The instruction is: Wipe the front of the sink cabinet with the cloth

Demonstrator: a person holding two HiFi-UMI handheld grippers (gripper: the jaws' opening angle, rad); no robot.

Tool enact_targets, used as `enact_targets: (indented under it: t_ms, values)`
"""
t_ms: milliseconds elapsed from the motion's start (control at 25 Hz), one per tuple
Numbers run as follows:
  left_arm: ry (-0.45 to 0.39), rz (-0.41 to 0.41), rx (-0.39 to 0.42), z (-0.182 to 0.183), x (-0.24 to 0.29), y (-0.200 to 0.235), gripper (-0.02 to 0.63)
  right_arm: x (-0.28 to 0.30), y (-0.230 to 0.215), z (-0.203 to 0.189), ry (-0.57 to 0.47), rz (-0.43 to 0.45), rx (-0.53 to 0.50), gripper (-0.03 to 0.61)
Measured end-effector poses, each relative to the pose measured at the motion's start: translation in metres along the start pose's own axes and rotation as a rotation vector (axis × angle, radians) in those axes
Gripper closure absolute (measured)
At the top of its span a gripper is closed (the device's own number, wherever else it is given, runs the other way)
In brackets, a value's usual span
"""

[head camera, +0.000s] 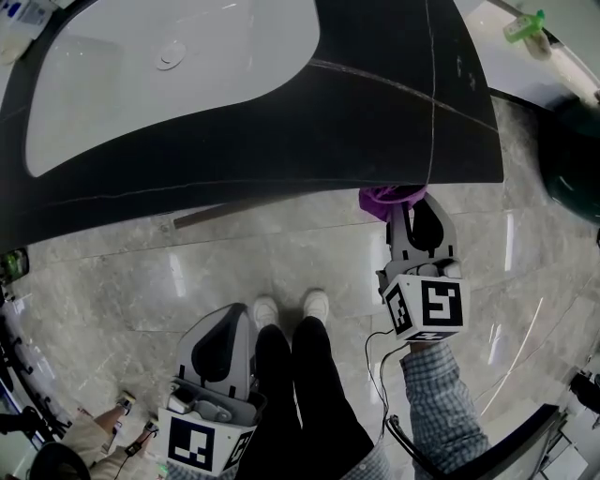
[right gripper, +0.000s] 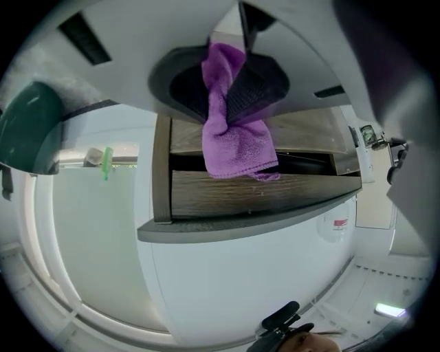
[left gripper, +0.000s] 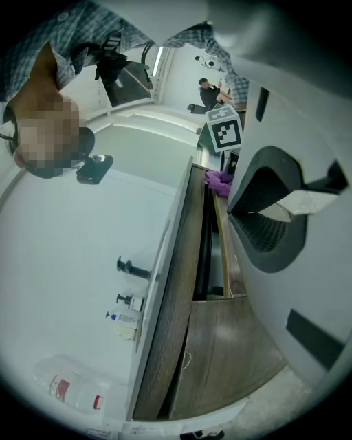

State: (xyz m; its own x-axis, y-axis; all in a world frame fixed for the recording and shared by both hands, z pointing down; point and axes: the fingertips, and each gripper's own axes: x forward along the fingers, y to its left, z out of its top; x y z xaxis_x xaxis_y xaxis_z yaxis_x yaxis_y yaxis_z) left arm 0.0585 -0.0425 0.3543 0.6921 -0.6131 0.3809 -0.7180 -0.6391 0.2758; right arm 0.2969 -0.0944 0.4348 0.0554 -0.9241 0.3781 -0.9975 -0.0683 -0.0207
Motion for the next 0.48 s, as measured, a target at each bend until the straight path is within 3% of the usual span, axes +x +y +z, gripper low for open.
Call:
enact_targets:
  t_ms: [480]
  values:
    - [0.006,0.003,-0.002,-0.006,0.001,0.004,0.603,0.003,-0.048,-0.017,0.027,-0.107,-0.020,0.503]
